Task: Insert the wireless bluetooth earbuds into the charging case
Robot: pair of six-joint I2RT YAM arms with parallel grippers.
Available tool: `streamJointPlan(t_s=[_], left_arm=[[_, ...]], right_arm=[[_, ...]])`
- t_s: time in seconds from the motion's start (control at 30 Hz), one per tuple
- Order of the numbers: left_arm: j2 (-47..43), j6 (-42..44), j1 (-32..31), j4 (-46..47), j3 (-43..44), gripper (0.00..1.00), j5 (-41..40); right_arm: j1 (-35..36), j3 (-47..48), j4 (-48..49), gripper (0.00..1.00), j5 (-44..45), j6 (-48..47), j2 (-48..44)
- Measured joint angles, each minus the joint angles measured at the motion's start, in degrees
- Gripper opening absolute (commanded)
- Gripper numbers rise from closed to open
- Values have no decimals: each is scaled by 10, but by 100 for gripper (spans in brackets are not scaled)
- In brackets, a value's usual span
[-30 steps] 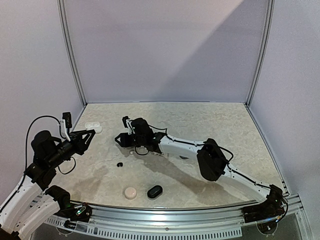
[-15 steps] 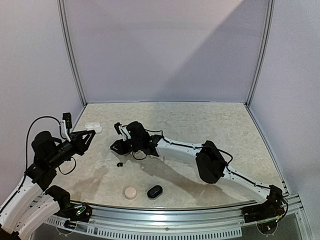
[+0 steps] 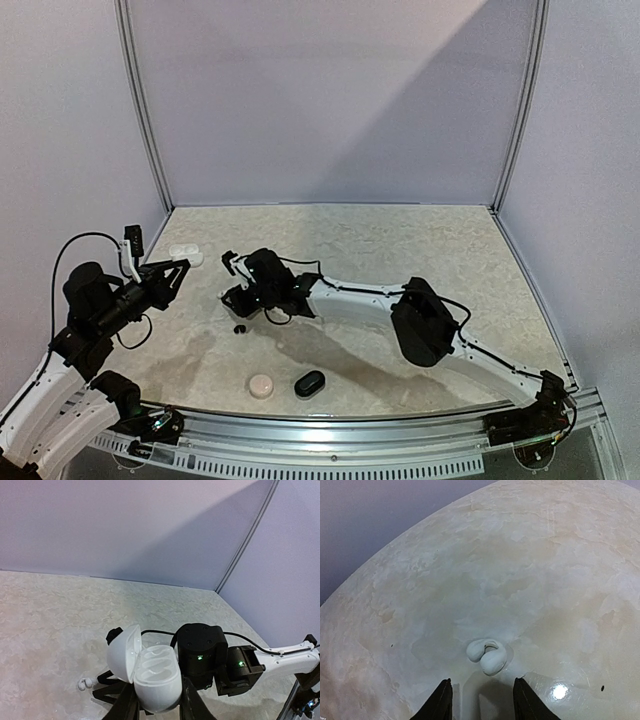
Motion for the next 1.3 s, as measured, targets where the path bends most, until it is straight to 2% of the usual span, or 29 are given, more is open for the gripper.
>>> streamJointPlan(t_s=[0.3,0.8,1.3], left_arm=[[3,0,0,1,0,0,0],[8,9,14,7,-3,0,-17],[20,8,15,6,-3,0,-17]], right_arm=[[3,53,15,45,33,-33,40],[24,66,48,28,80,-123,60],[28,66,64,12,111,-134,66]])
